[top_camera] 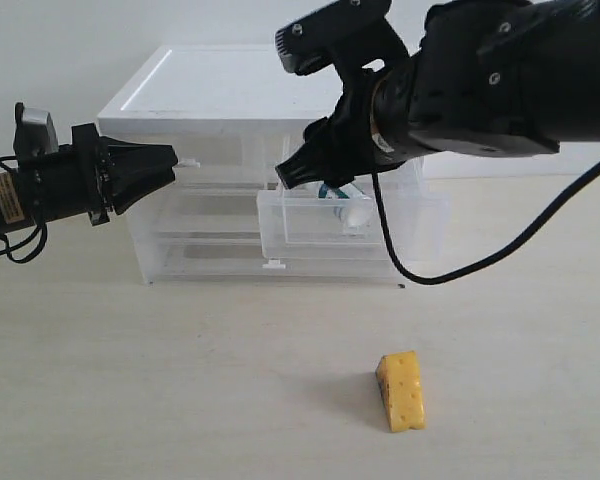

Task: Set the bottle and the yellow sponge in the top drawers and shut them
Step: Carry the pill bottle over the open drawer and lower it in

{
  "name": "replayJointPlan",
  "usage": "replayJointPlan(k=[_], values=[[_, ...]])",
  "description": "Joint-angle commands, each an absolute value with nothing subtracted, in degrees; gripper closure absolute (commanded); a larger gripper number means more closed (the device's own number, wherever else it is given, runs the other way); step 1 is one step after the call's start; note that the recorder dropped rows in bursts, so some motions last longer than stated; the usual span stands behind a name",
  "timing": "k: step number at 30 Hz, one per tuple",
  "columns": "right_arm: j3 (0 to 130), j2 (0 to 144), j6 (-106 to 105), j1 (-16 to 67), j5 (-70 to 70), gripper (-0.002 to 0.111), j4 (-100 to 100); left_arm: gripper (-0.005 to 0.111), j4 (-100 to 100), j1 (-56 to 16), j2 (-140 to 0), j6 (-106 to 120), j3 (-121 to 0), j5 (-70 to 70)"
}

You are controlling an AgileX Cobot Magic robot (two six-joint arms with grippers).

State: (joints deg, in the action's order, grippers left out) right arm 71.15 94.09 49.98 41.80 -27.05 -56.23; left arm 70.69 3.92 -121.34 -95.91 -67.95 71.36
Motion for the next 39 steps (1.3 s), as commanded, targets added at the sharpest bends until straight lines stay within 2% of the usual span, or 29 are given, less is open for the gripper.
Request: replayJointPlan(k=[1, 3, 4, 9, 12, 17, 22, 39], values=[[71.61, 90.00, 43.88, 42.19, -27.07, 0.056, -45.97, 0.070, 68.12, 3.97, -121.40, -96.04, -68.36, 69.96], [71.61, 87.85, 37.67, 43.51, -28.42, 0.060, -39.77, 0.070, 68.12, 3.97, -121.40, -96.04, -68.36, 69.96], [71.61, 86.69, 35.36, 44.44, -29.87, 0.065, -36.94, 0.070, 68.12, 3.97, -121.40, -96.04, -68.36, 69.96], [68.07, 82.92, 32.64, 49.96, -33.56, 0.108, -32.43, 0.070, 68.12, 3.97, -121.40, -96.04, -68.36, 69.96], [63.11, 82.79, 33.57, 52.12, -31.50, 0.108, -32.43, 0.070, 68.12, 3.97, -121.40, -96.04, -68.36, 69.96], [56.91, 83.28, 41.57, 51.28, -28.26, 0.108, -38.18, 0.070, 68.32, 3.97, -121.40, -96.04, -68.36, 69.96], [56.57, 84.86, 52.71, 48.55, -29.95, 0.108, -51.47, 0.070, 68.32, 3.97, -121.40, -96.04, -68.36, 69.96], [56.67, 90.56, 59.78, 38.09, -16.29, 0.108, -62.05, 0.070, 68.44, 3.97, -121.40, -96.04, -68.36, 69.96]])
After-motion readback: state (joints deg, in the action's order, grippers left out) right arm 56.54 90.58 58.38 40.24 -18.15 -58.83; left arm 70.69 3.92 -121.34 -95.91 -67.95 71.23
